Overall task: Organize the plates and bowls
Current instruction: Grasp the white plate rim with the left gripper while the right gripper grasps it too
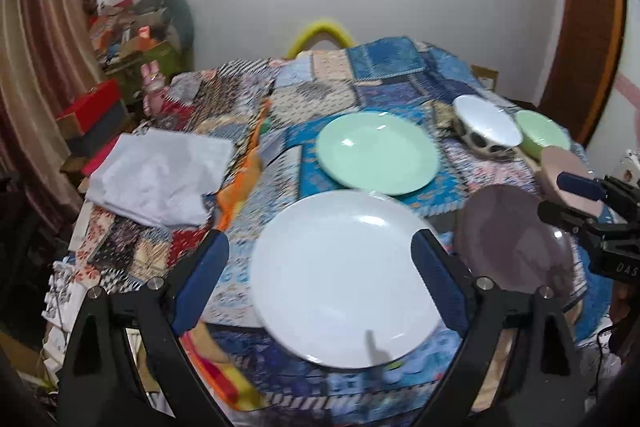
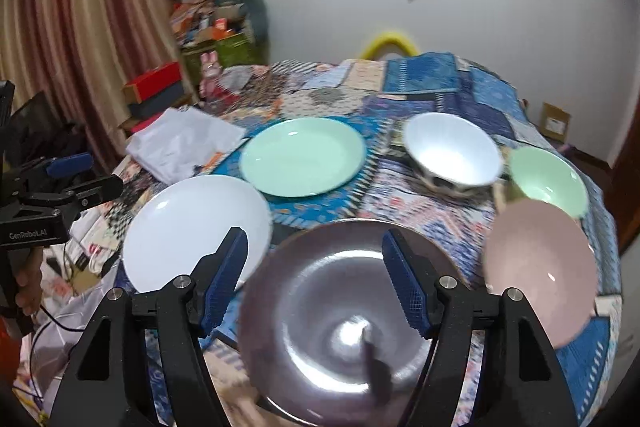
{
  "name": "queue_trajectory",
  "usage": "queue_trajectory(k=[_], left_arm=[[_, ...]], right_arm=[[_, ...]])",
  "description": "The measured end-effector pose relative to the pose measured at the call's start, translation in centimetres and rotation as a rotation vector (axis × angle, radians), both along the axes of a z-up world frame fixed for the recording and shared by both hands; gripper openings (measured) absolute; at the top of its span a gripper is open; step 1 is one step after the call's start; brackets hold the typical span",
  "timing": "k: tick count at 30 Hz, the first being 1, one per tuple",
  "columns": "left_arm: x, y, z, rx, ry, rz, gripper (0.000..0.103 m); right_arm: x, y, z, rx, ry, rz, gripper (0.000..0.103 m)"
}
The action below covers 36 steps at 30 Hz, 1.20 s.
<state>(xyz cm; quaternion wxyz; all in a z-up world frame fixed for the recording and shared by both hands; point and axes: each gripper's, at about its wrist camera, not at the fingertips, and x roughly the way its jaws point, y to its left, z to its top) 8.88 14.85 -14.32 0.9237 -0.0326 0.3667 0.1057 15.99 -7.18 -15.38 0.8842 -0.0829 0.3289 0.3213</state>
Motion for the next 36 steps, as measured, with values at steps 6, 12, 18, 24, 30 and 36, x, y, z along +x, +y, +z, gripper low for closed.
queue_trajectory(k=[6,12,18,24,30,36], left_arm=[[0.3,3.2,-3.0,-0.02,0.094,0.027,0.093],[0.8,6.2,-6.0,-0.11,0.154,0.036,0.092],[1.3,7.4,-8.3,-0.2,0.215,0.027,0.073],[1.7,7.4,-9.7,-0.23,0.262,-0.011,0.061],[1.7,7.5,-10.7,-0.3,0.275,-0.034,0.042],[1.8,6.9,-10.7,-0.319,0.283,-0.062,0.039]], right_arm=[[1.6,3.4,-1.8,-0.035,0.032,0.037,0.066],[3.3,6.0,-3.9,-0.076,0.098,0.081,0.066],[5.0,8.1,-6.0,-0.122,0.202,0.129,0.048],[5.9,9.3,-7.2,-0.167,0.257,0.15,0.034],[6.2,10.0,-7.7,-0.203,0.281,0.163,0.028],[6.6,10.2,-8.1,-0.221,0.298,0.158,0.025]])
